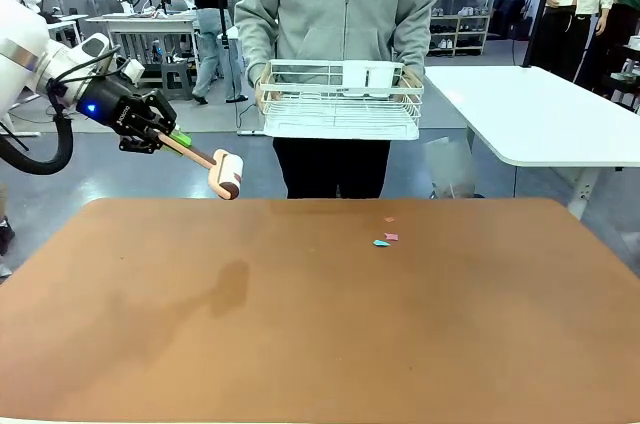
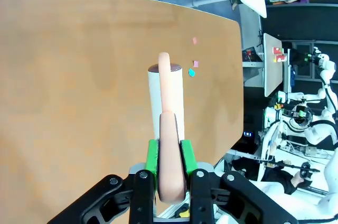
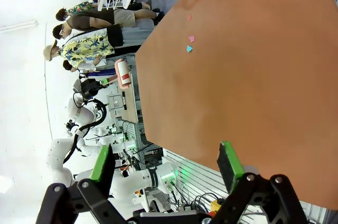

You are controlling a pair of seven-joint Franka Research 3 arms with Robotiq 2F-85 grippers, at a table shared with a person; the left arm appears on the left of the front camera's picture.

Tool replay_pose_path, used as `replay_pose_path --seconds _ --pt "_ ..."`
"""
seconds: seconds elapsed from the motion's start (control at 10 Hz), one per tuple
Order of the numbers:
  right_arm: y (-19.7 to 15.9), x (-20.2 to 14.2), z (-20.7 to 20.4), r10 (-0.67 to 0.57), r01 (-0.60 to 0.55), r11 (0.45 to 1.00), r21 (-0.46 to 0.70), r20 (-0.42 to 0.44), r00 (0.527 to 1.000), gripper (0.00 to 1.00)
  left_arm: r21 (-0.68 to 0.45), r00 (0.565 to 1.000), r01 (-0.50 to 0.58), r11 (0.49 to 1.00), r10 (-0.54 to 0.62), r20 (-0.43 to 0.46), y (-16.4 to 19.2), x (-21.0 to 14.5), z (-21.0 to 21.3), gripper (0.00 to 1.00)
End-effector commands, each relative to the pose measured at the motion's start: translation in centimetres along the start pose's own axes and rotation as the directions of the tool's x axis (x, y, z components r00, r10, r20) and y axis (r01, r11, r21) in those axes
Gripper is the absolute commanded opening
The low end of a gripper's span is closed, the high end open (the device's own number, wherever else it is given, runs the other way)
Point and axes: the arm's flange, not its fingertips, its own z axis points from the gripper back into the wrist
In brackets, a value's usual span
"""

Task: Clean the table.
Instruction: Clean the table with the Lint Roller when the human lifts the Dish drying rack.

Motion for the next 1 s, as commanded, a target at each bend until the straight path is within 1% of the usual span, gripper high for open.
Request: replay_pose_path --seconds 0.0,0.2,0.4,0.6,0.7,0.8,0.9 --pt "0.3 0.0 0.3 0.008 -0.008 1.0 0.004 0.005 1.0 1.0 0.0 1.0 -0.007 1.0 0.007 0.0 0.0 0.0 0.0 0.22" --pt "0.3 0.0 0.3 0.008 -0.008 1.0 0.004 0.005 1.0 1.0 -0.072 1.0 -0.012 0.997 0.01 -0.028 -1.2 1.9 -3.9 0.22" --pt "0.3 0.0 0.3 0.008 -0.008 1.0 0.004 0.005 1.0 1.0 -0.078 0.998 -0.01 0.997 0.006 -0.061 -2.1 3.3 -9.0 0.22" --pt "0.3 0.0 0.3 0.008 -0.008 1.0 0.004 0.005 1.0 1.0 -0.071 0.993 0.023 0.997 -0.031 -0.111 -2.2 3.7 -14.8 0.22" --pt "0.3 0.0 0.3 0.008 -0.008 1.0 0.004 0.005 1.0 1.0 -0.077 0.99 0.015 0.997 -0.026 -0.135 -2.2 3.5 -16.7 0.22" --pt "0.3 0.0 0.3 0.008 -0.008 1.0 0.004 0.005 1.0 1.0 -0.05 0.99 0.037 0.998 -0.043 -0.135 -2.0 3.2 -18.1 0.22" --pt "0.3 0.0 0.3 0.008 -0.008 1.0 0.004 0.005 1.0 1.0 -0.011 0.992 0.055 0.998 -0.056 -0.111 -1.7 2.8 -19.7 0.22"
